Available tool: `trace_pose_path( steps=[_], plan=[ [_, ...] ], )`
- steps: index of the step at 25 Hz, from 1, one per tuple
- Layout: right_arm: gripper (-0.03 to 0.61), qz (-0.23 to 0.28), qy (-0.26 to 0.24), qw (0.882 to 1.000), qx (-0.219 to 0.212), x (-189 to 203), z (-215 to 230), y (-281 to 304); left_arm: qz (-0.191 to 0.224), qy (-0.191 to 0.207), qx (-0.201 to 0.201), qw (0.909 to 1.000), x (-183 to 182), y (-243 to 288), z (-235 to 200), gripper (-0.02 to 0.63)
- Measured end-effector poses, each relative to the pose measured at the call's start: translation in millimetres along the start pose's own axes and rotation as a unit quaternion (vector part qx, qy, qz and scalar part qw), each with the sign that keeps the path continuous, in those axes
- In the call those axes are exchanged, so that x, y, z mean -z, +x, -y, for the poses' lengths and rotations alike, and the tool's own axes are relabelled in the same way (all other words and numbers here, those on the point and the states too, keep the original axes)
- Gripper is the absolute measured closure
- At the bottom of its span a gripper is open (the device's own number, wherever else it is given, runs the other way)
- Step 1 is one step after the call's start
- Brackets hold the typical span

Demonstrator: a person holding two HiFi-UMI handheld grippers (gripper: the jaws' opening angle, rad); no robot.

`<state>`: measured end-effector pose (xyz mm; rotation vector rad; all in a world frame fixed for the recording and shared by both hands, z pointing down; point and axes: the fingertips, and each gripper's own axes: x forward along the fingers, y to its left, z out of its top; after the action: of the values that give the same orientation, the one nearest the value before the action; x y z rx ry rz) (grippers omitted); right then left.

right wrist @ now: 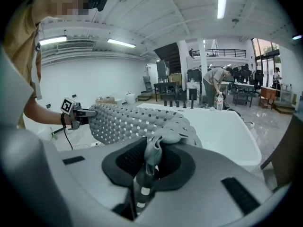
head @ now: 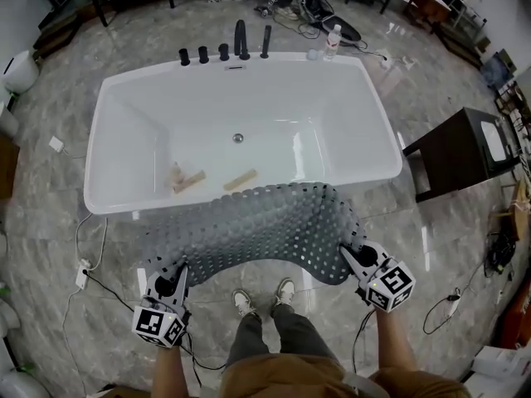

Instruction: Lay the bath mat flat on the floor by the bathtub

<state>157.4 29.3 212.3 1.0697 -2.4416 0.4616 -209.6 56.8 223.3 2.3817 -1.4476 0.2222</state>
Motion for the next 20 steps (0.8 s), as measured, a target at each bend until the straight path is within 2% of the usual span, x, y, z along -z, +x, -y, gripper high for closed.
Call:
trace_pose_path(
  steps=[4, 8, 20],
  plan=[
    [0.528, 0.002, -0.004, 1.000, 0.006, -5, -7, -8, 0.007, 0.000, -0.014, 0.9999, -1, -6, 3, 0.555],
    [0.528, -0.007, -0.004, 1.000, -0.002, 9, 0, -6, 0.001, -0.003, -0.032, 0.9995, 12, -1, 3, 0.555],
    [0.528, -0.052, 0.000, 0.998, -0.046, 90, 39, 55, -0.059, -0.020, -0.058, 0.9964, 104, 49, -16, 0.555]
  ],
)
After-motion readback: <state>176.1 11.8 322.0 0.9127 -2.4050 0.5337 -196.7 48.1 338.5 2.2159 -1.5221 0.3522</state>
